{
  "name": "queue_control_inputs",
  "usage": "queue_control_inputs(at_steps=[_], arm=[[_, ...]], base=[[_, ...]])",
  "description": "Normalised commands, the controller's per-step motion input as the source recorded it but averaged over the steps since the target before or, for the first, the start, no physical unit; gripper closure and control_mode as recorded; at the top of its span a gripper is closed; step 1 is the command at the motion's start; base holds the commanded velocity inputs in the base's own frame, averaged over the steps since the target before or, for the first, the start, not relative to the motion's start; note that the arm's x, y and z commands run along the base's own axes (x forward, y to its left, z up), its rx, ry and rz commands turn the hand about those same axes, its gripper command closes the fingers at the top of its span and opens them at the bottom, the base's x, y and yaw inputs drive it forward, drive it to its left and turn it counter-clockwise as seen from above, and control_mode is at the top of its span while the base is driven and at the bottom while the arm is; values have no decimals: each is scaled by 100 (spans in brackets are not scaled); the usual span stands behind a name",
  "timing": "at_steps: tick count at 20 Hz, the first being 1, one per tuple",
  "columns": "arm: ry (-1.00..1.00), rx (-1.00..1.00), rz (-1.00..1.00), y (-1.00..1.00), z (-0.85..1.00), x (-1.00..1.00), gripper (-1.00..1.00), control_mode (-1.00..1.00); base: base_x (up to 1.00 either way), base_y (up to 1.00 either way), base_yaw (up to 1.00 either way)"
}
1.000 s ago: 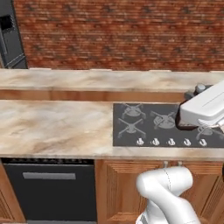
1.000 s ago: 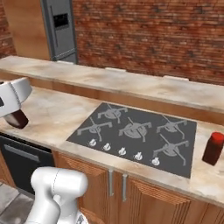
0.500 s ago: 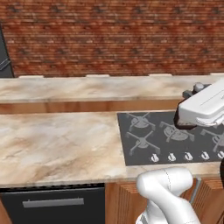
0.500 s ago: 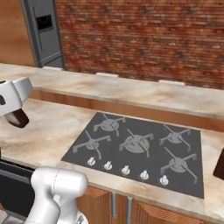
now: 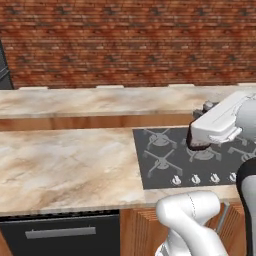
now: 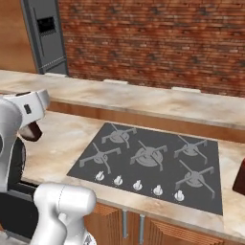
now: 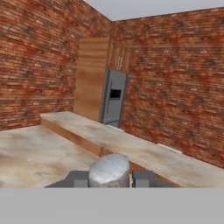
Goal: Collect the paprika, ketchup, and shaker from the cabinet and place them next to the stove.
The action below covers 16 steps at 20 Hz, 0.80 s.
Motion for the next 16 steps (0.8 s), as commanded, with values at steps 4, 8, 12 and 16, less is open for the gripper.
queue_control_inputs(at_steps=[4,8,12,16], arm=[[0,1,33,13,-72,70,100,-100],[0,1,39,24,-57,66,100,-100],[0,0,41,26,-46,66,100,-100],[0,0,40,25,-46,58,100,-100]], base=[[0,0,0],[0,0,0],[0,0,0],[0,0,0]])
